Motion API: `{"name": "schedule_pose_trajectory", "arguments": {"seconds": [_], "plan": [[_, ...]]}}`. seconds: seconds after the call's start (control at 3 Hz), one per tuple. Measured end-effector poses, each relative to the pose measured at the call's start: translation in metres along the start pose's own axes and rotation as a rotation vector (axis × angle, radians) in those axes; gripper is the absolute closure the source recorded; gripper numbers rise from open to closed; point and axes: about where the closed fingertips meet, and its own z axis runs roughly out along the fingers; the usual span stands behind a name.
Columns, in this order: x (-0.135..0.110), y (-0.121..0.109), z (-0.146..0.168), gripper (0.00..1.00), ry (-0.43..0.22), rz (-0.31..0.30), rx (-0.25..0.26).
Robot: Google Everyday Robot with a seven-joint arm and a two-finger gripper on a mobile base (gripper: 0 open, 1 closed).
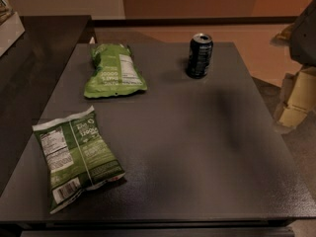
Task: Move pepsi can near green jalapeno chip bag
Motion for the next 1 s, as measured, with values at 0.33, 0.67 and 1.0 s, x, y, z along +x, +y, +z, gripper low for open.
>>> {"name": "schedule_pose_trajectory", "arguments": {"seconds": [0.33, 0.67, 1.0], "plan": [[0.0, 0.0, 0.0, 0.0, 0.0, 0.0, 0.0], [-0.007, -0.005, 0.004, 0.0, -0.016, -0.013, 0.008], [-0.029, -0.029, 0.014, 0.0, -0.082, -0.041, 0.022]]}}
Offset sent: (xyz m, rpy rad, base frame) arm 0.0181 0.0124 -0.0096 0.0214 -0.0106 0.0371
